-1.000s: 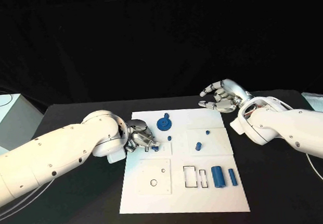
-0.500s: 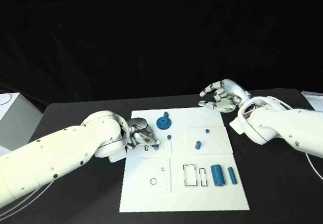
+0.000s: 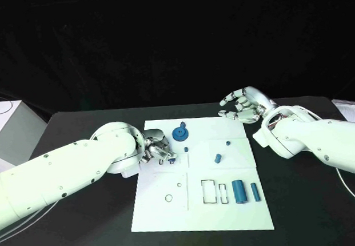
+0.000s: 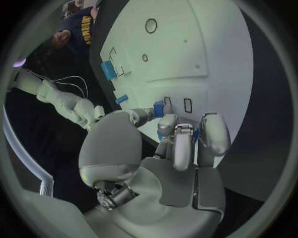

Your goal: Assemble the parts on the task board

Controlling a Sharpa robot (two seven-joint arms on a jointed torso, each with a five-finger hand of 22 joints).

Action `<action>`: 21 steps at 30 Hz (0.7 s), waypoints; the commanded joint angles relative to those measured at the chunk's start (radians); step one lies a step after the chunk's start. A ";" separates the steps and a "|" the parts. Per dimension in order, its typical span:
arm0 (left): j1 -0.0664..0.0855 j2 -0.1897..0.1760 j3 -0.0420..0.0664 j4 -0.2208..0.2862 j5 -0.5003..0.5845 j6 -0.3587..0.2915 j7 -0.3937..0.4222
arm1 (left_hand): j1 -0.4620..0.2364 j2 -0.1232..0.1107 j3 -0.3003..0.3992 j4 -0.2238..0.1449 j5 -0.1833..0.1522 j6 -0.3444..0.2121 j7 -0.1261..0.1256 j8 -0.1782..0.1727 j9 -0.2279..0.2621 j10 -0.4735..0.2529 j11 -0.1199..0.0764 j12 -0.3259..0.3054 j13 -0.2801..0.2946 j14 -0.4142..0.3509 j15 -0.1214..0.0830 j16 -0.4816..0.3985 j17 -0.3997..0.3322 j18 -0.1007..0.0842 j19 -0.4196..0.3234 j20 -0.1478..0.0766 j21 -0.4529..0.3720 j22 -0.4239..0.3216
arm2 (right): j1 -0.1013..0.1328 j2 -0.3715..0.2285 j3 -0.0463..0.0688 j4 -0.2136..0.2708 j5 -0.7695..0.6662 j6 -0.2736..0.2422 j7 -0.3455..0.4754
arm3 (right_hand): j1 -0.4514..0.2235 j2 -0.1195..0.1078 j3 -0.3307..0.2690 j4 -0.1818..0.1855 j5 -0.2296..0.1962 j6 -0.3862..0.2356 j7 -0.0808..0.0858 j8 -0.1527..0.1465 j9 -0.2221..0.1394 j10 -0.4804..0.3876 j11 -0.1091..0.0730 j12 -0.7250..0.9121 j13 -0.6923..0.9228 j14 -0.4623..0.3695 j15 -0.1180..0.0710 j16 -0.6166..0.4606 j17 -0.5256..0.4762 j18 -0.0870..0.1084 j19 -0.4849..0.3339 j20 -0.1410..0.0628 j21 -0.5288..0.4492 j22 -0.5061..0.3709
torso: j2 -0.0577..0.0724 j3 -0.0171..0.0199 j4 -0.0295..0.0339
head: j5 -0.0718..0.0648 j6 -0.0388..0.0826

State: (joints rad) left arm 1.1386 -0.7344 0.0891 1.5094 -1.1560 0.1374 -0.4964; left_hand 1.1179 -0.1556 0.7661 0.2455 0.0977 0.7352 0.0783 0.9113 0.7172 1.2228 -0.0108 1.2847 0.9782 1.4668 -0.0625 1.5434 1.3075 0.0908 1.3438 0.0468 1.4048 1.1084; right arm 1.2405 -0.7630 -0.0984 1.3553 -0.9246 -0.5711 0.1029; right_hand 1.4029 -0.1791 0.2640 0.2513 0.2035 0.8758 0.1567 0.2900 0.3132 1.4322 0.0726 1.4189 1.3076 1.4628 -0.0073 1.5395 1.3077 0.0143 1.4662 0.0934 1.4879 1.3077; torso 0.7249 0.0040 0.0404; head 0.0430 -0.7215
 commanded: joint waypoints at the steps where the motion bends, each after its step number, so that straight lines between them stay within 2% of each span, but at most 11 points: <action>1: -0.001 0.001 0.000 0.004 -0.037 -0.006 0.007 | -0.005 -0.005 0.203 -0.197 0.007 0.030 -0.020 0.002 0.162 0.010 -0.002 0.005 0.003 0.089 -0.006 0.005 0.224 -0.006 0.008 -0.003 0.006 0.003 | -0.001 -0.001 0.000 0.000 -0.006 0.012 0.005 | -0.007 -0.003 0.004 0.001 0.003 -0.007 0.002 -0.002 -0.002 -0.006 0.001 -0.005 0.132 0.093 0.004 -0.004 0.207 0.007 0.070 0.003 -0.003 0.197 | 0.000 0.0001 0.0006 | 0.000 -0.002; 21: -0.025 0.006 0.000 -0.004 -0.061 -0.007 0.004 | -0.007 -0.006 0.205 -0.198 0.010 0.032 -0.021 0.001 0.163 0.012 -0.002 0.004 0.003 0.089 -0.007 0.005 0.223 -0.006 0.009 -0.004 0.006 0.005 | -0.004 0.001 0.000 -0.001 -0.004 0.015 0.009 | -0.008 -0.003 0.005 0.001 0.004 -0.008 0.002 -0.002 -0.002 -0.006 0.001 -0.006 0.132 0.092 0.004 -0.006 0.205 0.008 0.069 0.003 -0.005 0.196 | 0.002 -0.0002 0.0006 | 0.000 -0.005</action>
State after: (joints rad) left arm 1.1171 -0.7290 0.0916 1.5082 -1.2008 0.1306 -0.4948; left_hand 1.1087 -0.1648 0.7663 0.2454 0.1016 0.7434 0.0731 0.9092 0.8113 1.2264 -0.0143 1.2847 0.9804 1.4668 -0.0624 1.5434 1.3075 0.0909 1.3473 0.0432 1.4048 1.1126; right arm 1.2372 -0.7622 -0.0985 1.3541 -0.9244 -0.5672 0.1038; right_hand 1.4029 -0.1791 0.2640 0.2512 0.2034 0.8758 0.1567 0.2900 0.3123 1.4322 0.0726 1.4189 1.3074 1.4629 -0.0073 1.5395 1.3076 0.0143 1.4661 0.0934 1.4879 1.3074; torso 0.7252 0.0036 0.0407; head 0.0432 -0.7249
